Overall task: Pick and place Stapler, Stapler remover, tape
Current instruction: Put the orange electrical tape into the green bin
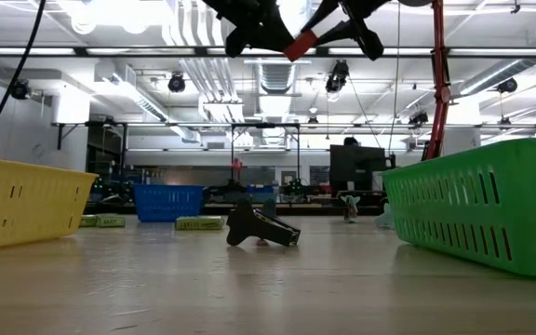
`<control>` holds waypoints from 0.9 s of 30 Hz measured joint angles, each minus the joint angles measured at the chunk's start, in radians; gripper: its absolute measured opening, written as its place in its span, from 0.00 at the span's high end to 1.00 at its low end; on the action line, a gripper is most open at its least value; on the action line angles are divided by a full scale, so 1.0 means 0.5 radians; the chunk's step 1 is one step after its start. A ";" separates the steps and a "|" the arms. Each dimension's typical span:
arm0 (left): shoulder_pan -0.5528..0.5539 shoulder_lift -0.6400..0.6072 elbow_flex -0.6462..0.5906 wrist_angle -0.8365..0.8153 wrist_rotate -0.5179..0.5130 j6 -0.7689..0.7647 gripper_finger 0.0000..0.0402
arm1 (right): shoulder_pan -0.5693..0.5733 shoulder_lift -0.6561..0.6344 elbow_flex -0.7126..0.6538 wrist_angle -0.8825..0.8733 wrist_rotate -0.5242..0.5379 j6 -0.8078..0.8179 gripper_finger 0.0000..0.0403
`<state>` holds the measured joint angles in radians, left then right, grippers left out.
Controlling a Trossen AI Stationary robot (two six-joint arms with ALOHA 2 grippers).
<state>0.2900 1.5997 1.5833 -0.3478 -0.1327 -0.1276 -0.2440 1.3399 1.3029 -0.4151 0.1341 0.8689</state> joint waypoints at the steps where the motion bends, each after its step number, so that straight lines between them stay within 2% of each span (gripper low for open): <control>1: -0.001 0.000 0.000 -0.002 0.001 -0.001 0.82 | 0.000 0.000 0.000 -0.002 0.000 -0.016 0.76; 6: -0.003 -0.034 0.000 -0.046 0.133 -0.008 0.71 | 0.003 -0.005 0.000 -0.077 -0.011 -0.038 0.75; 10: -0.003 -0.109 0.001 -0.076 0.336 -0.017 0.58 | 0.002 -0.006 0.000 -0.167 -0.022 -0.090 0.74; 14: -0.003 -0.214 0.001 -0.103 0.377 -0.039 0.49 | 0.001 -0.014 0.000 -0.310 -0.228 -0.256 0.74; 18: -0.003 -0.306 0.001 -0.075 0.344 0.014 0.47 | 0.044 -0.026 0.000 -0.590 -0.703 -0.586 0.74; 20: 0.003 -0.330 0.001 -0.071 0.312 0.021 0.46 | 0.098 -0.027 0.000 -0.776 -0.863 -0.769 0.74; 23: 0.005 -0.333 0.000 -0.064 0.296 0.003 0.46 | 0.189 -0.012 0.000 -1.070 -0.925 -0.990 0.74; 27: 0.005 -0.336 -0.002 -0.055 0.220 -0.067 0.46 | 0.296 0.036 0.000 -1.347 -0.895 -1.225 0.73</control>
<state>0.2924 1.4319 1.5825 -0.3755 -0.0226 -0.1610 -0.0960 1.3582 1.3029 -1.0886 -0.3135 0.2562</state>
